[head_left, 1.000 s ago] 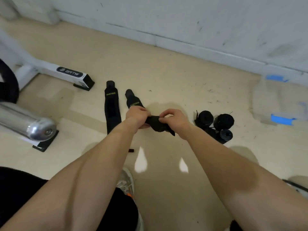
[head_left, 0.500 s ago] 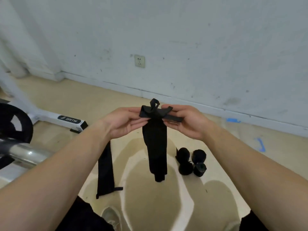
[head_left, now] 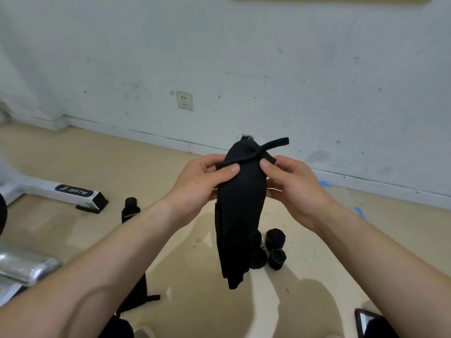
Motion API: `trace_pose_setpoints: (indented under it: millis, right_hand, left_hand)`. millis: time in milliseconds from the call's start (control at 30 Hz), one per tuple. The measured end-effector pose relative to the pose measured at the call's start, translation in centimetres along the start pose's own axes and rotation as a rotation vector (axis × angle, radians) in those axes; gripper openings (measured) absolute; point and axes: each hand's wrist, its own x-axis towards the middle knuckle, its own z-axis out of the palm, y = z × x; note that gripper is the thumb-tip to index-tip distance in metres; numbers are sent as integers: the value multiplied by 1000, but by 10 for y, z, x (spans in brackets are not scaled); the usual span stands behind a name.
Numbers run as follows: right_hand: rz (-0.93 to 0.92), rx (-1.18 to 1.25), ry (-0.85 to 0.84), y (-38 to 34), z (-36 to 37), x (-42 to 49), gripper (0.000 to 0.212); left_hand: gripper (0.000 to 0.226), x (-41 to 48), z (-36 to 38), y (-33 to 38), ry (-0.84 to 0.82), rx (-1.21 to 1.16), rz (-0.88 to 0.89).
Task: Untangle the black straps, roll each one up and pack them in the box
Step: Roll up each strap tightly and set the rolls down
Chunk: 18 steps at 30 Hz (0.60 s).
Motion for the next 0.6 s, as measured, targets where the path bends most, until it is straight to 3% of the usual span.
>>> trace_pose_setpoints:
  millis: [233,600]
  right_hand:
    - [-89,-262,90,13,-7,12,10]
    - [-42,-84,21,15,-9,30,21]
  left_hand:
    - [19,12,13,-15,134,25,12]
    - [26,29,12,-20,26,-84,11]
